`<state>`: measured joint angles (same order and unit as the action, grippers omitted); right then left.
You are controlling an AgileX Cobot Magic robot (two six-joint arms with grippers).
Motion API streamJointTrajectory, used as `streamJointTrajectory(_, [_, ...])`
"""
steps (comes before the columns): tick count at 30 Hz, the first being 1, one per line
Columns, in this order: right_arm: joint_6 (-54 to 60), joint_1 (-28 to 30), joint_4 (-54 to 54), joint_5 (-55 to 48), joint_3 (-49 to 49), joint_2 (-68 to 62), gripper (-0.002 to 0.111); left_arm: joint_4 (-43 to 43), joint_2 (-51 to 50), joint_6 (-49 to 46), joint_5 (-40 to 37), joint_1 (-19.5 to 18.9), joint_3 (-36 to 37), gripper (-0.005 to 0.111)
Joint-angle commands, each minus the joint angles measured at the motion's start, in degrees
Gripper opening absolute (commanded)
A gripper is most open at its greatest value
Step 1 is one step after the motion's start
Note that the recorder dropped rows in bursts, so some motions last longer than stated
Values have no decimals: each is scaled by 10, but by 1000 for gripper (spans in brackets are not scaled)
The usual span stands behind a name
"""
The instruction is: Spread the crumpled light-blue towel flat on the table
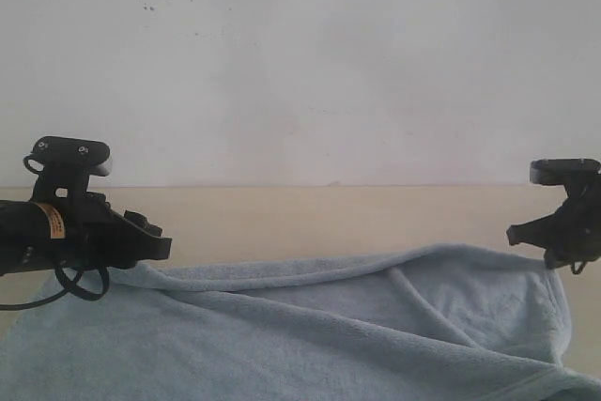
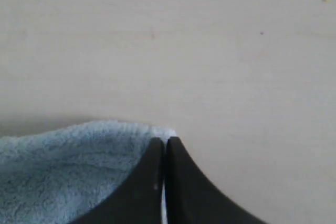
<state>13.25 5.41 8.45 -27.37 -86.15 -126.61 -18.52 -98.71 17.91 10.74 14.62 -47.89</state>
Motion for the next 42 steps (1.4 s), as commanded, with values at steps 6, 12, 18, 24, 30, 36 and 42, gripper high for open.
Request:
streamJointTrajectory(6, [20,7,2,78,-72,15,0,2,-1,4,15,-2,-3,46])
streamJointTrajectory(12, [-9,9,25,23,-83,7,0,2,-1,4,12,-2,-3,46])
streamJointTrajectory(18, [51,-1,122,-133,-81,-15,4,2,-1,4,-6,-2,-3,46])
streamJointTrajectory(24, [49,-5,118,-148,-75,-19,4,2,-1,4,0,-2,-3,46])
streamJointTrajectory(30, [49,-5,118,-120,-75,-21,4,2,-1,4,-1,-2,-3,46])
streamJointTrajectory(36, [49,-5,124,-139,-75,-50,4,2,-1,4,-1,-2,-3,46])
streamJointTrajectory(42, [49,-5,122,-104,-75,-54,4,2,-1,4,0,-2,-3,46])
